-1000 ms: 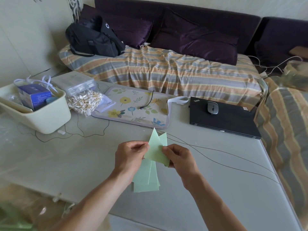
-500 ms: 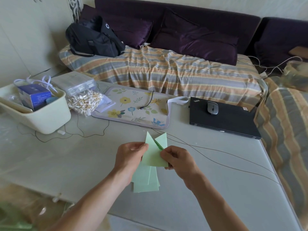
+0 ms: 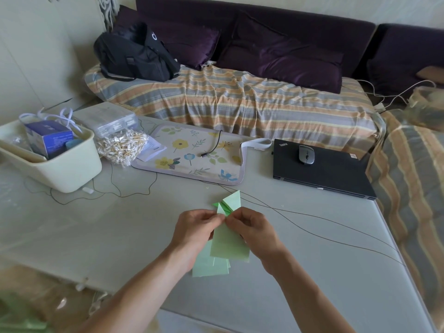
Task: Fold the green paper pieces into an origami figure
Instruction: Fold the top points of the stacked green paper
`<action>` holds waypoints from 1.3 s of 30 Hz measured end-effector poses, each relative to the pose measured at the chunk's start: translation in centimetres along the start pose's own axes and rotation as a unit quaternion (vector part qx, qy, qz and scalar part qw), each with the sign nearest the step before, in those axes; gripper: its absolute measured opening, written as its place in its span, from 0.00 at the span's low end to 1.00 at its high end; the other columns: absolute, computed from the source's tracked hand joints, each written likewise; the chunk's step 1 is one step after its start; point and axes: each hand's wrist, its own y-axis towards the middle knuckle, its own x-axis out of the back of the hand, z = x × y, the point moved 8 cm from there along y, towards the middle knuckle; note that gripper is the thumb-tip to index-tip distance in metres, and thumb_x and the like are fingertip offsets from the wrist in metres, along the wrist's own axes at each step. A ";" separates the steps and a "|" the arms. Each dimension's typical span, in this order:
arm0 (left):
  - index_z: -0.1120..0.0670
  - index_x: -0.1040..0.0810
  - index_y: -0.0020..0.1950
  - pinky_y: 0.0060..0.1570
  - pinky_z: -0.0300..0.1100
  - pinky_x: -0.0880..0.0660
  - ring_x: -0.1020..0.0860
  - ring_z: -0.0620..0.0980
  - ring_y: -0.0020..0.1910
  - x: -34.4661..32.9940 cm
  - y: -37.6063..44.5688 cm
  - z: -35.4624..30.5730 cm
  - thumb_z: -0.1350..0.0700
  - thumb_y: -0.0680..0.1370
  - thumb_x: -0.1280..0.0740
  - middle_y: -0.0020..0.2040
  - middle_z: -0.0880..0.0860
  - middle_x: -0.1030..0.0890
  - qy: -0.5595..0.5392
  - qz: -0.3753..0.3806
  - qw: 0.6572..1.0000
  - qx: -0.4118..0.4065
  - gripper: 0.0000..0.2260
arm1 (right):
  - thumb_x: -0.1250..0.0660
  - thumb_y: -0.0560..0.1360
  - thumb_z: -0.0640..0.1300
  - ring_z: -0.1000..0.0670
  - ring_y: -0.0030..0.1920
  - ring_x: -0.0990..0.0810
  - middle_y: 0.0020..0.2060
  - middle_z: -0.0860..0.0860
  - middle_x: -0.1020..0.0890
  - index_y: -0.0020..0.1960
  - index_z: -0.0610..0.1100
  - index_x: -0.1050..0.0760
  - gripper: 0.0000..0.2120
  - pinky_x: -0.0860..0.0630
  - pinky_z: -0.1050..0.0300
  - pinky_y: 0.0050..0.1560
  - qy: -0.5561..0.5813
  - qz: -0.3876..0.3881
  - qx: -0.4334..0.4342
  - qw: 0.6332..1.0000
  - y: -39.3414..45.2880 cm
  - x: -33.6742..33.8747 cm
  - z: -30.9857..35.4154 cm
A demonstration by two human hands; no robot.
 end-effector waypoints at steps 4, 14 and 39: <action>0.55 0.13 0.44 0.45 0.41 0.19 0.21 0.46 0.34 0.5 0.4 -0.2 0.55 0.73 0.23 0.34 0.52 0.16 -0.001 -0.029 0.999 -0.022 0.04 | 0.30 0.78 0.44 0.51 0.37 0.26 0.36 0.50 0.21 0.42 0.44 0.21 0.07 0.31 0.56 0.39 -0.013 0.018 0.003 1.000 -0.1 -0.1 0.1; 0.55 0.14 0.43 0.39 0.34 0.24 0.24 0.40 0.29 0.3 0.2 -0.5 0.58 0.73 0.23 0.27 0.43 0.22 0.001 -0.020 0.999 -0.027 0.02 | 0.30 0.77 0.45 0.52 0.35 0.28 0.34 0.51 0.23 0.41 0.47 0.20 0.07 0.32 0.56 0.39 0.018 0.017 0.024 0.999 -0.2 -0.5 0.7; 0.53 0.15 0.42 0.50 0.49 0.20 0.21 0.50 0.37 3.4 1.6 -0.8 0.56 0.76 0.25 0.41 0.56 0.14 -0.047 -0.143 0.987 -0.052 0.03 | 0.31 0.78 0.45 0.54 0.33 0.31 0.33 0.54 0.24 0.39 0.44 0.20 0.09 0.34 0.61 0.37 -0.074 0.005 -0.020 0.997 0.3 0.4 -0.9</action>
